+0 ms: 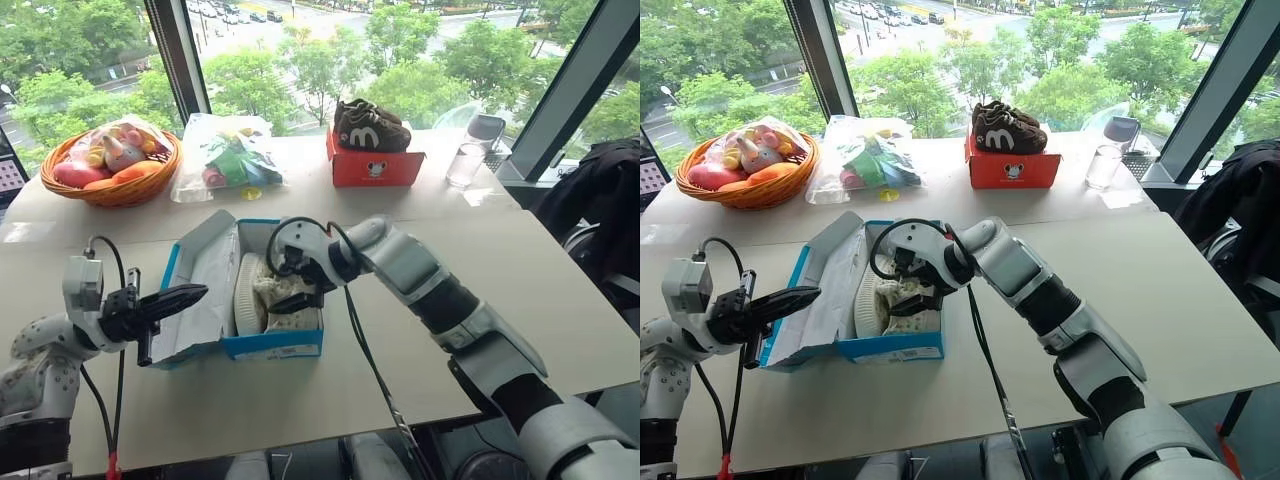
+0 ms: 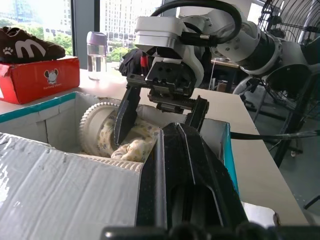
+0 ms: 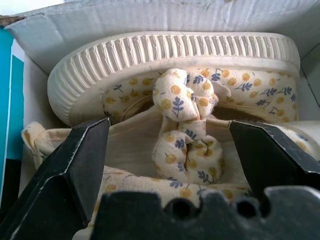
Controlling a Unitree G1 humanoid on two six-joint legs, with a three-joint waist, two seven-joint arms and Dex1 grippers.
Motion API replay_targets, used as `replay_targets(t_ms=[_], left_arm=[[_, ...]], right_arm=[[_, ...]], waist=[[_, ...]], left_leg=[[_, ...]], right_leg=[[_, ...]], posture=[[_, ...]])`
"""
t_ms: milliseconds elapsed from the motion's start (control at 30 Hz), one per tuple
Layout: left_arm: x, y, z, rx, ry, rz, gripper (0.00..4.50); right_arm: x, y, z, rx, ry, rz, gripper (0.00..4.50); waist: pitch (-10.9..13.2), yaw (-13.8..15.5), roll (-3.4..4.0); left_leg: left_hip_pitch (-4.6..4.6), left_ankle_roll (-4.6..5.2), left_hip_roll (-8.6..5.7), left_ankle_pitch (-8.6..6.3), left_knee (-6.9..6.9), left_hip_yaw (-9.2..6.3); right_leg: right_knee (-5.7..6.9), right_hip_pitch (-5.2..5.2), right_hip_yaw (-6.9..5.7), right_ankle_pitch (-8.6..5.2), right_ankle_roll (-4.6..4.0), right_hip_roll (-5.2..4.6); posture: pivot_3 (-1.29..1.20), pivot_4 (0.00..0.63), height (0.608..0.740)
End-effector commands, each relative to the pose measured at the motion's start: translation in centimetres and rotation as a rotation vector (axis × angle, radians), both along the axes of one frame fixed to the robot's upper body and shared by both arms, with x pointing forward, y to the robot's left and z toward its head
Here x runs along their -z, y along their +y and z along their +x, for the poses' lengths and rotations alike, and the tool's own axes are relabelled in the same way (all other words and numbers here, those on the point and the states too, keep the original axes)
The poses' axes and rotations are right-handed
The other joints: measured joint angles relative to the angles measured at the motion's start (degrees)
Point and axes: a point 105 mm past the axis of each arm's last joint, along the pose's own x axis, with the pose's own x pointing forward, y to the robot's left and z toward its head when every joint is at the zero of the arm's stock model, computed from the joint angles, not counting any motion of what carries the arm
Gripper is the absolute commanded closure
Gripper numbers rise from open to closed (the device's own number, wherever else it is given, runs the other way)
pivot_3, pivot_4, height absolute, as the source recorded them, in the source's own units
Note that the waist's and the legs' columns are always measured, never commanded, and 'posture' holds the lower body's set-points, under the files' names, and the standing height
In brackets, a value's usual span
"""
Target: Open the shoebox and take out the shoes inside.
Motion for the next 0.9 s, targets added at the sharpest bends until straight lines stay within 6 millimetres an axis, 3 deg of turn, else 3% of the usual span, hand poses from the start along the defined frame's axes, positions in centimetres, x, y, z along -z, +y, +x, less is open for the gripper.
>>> replay_targets(t_ms=[33,67,167,533,733,900], left_arm=[[-0.4,0.1,-0.1,-0.007,-0.025,-0.003,4.50],[-0.3,0.1,0.0,-0.020,-0.027,0.005,4.50],[-0.1,0.1,0.2,-0.034,-0.027,0.017,4.50],[-0.2,-0.2,0.5,-0.053,-0.030,0.035,4.50],[-0.2,-0.5,0.3,-0.050,-0.029,0.044,4.50],[-0.2,-0.6,0.4,-0.065,-0.030,0.051,4.50]], right_arm=[[1.6,-1.4,1.3,0.064,-0.014,-0.077,0.02],[1.7,-1.4,1.3,0.061,-0.014,-0.079,0.02],[1.8,-1.3,1.1,0.049,-0.018,-0.084,0.69],[2.0,-1.2,0.7,0.028,-0.037,-0.090,4.46],[1.8,-1.0,0.7,0.041,-0.055,-0.071,4.49],[-1.1,-0.2,0.5,0.048,-0.083,0.037,4.49]], waist=[[-0.01,0.00,-0.02],[-0.02,0.00,-0.03],[-0.03,0.04,-0.04],[-0.03,0.05,-0.05],[-0.03,0.05,-0.04],[-0.02,0.06,-0.03]], left_leg=[[0.03,0.00,0.00,0.00,0.00,0.00],[0.09,0.00,0.00,0.00,0.00,0.00],[0.24,0.00,0.00,-0.01,-0.01,-0.01],[0.24,-0.01,0.00,-0.01,-0.21,0.00],[0.24,-0.01,0.00,-0.01,-0.25,0.00],[0.22,-0.01,0.00,-0.01,-0.28,0.00]], right_leg=[[-0.01,0.03,0.00,0.00,0.00,0.00],[-0.03,0.10,0.00,-0.02,-0.02,0.00],[-0.07,0.28,0.00,-0.08,-0.12,-0.01],[-0.18,0.25,-0.01,-0.07,-0.04,-0.01],[-0.23,0.24,-0.01,-0.07,-0.05,-0.01],[-0.23,0.19,0.00,-0.09,-0.07,-0.01]], posture=[[0.00,0.150,0.740],[0.00,0.150,0.740],[0.00,0.150,0.740],[0.00,0.150,0.740],[0.00,0.150,0.740],[0.00,0.150,0.740]])
